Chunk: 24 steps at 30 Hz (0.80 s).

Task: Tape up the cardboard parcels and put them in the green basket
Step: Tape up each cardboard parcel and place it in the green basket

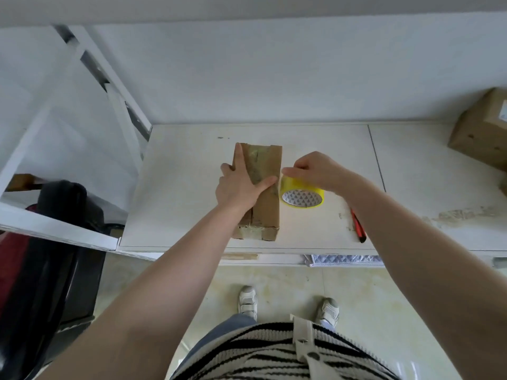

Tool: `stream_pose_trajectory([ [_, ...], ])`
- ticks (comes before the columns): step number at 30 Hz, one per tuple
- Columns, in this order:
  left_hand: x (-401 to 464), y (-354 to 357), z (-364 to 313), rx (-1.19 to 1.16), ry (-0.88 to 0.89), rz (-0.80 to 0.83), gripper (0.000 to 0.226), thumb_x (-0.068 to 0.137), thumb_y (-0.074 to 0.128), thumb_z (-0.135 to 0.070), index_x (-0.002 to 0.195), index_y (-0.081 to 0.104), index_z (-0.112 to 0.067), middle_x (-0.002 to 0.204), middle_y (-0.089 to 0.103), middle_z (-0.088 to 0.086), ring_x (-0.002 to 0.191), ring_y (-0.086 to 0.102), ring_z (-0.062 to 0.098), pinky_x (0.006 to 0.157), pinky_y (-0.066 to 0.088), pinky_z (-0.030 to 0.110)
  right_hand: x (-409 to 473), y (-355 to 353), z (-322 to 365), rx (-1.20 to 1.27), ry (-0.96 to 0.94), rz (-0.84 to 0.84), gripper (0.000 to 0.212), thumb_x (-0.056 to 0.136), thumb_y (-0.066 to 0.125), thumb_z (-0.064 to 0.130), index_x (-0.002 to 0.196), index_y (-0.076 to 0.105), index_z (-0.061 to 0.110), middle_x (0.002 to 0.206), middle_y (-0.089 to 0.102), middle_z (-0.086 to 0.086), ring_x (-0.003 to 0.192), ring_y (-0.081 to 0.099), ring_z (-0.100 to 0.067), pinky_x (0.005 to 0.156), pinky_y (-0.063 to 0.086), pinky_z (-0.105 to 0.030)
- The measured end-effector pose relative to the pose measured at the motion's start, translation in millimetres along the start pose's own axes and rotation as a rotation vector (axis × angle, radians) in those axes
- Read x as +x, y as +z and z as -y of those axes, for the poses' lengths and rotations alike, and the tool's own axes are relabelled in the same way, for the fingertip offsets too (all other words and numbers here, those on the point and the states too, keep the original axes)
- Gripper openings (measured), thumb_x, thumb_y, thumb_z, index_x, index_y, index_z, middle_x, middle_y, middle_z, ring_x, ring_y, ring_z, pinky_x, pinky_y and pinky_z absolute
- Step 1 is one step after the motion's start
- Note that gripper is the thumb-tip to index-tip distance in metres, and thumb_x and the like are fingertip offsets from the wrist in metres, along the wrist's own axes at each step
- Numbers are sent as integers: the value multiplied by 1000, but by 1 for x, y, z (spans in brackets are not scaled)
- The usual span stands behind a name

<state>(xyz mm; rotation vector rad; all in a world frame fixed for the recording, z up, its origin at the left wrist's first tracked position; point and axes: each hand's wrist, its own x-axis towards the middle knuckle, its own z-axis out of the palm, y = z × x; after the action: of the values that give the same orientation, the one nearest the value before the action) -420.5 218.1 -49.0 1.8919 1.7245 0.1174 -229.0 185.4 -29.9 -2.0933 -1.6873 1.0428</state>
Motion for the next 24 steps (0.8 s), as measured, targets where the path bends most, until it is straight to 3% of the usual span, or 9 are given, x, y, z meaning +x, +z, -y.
stream_pose_trajectory([
  [4, -3, 13, -5, -453, -28, 99, 106, 76, 64, -71, 153, -3, -43, 141, 38, 8, 119, 54, 33, 94, 47, 41, -10, -35, 9, -34, -83, -33, 36, 91, 58, 27, 72, 59, -3, 67, 46, -13, 66, 44, -19, 62, 35, -33],
  [6, -7, 22, -8, -719, -18, 131, 100, 80, 67, -62, 155, 3, -40, 149, 38, 5, 128, 48, 28, 101, 45, 41, -14, -51, 13, -68, -118, -47, 34, 88, 60, 30, 76, 63, -1, 71, 54, -19, 66, 48, -18, 63, 38, -33],
  [8, -10, 28, -5, -878, -45, 144, 93, 86, 64, -54, 155, 4, -40, 152, 35, 4, 134, 44, 27, 104, 42, 39, -15, -57, 19, -81, -136, -27, 29, 86, 61, 34, 75, 67, 8, 73, 61, -12, 70, 55, -17, 65, 39, -31],
  [10, -8, 29, 4, -830, -80, 167, 88, 90, 58, -55, 155, 0, -41, 153, 31, 8, 138, 37, 30, 111, 36, 48, -16, -48, 23, -137, -146, -8, 22, 88, 61, 34, 76, 69, 18, 78, 64, -2, 81, 60, -19, 64, 40, -27],
  [13, -1, 23, 15, -677, -140, 264, 89, 88, 48, -69, 153, -6, -42, 155, 25, 9, 141, 29, 33, 115, 27, 49, -13, -30, 29, -127, -151, -74, 23, 89, 59, 34, 82, 70, 14, 85, 65, -8, 80, 59, -21, 61, 39, -24],
  [15, -1, 17, 14, -720, -181, 339, 99, 81, 48, -77, 153, -9, -42, 155, 26, 9, 139, 33, 31, 111, 31, 42, -9, -25, 36, -134, -164, -69, 26, 89, 58, 35, 80, 68, 13, 84, 64, -10, 72, 56, -19, 60, 39, -27],
  [18, -2, 16, 15, -772, -187, 370, 114, 69, 57, -81, 153, -10, -40, 154, 30, 8, 136, 37, 30, 113, 34, 47, -4, -21, 46, -207, -170, -31, 28, 90, 56, 41, 78, 68, 18, 80, 63, -5, 73, 57, -18, 64, 43, -31],
  [22, 3, 15, 25, -855, -142, 373, 112, 62, 67, -73, 153, 13, -37, 145, 43, 6, 129, 46, 27, 110, 39, 48, -2, -20, 51, -274, -156, -2, 40, 89, 56, 56, 70, 66, 22, 66, 59, 1, 65, 54, -15, 60, 40, -30],
  [24, 5, 15, 33, -920, -130, 394, 101, 68, 75, -65, 150, 24, -34, 130, 57, -3, 118, 56, 19, 100, 47, 40, 0, -22, 50, -403, -135, 10, 52, 84, 54, 65, 63, 63, 19, 59, 57, 0, 60, 54, -17, 58, 41, -30],
])
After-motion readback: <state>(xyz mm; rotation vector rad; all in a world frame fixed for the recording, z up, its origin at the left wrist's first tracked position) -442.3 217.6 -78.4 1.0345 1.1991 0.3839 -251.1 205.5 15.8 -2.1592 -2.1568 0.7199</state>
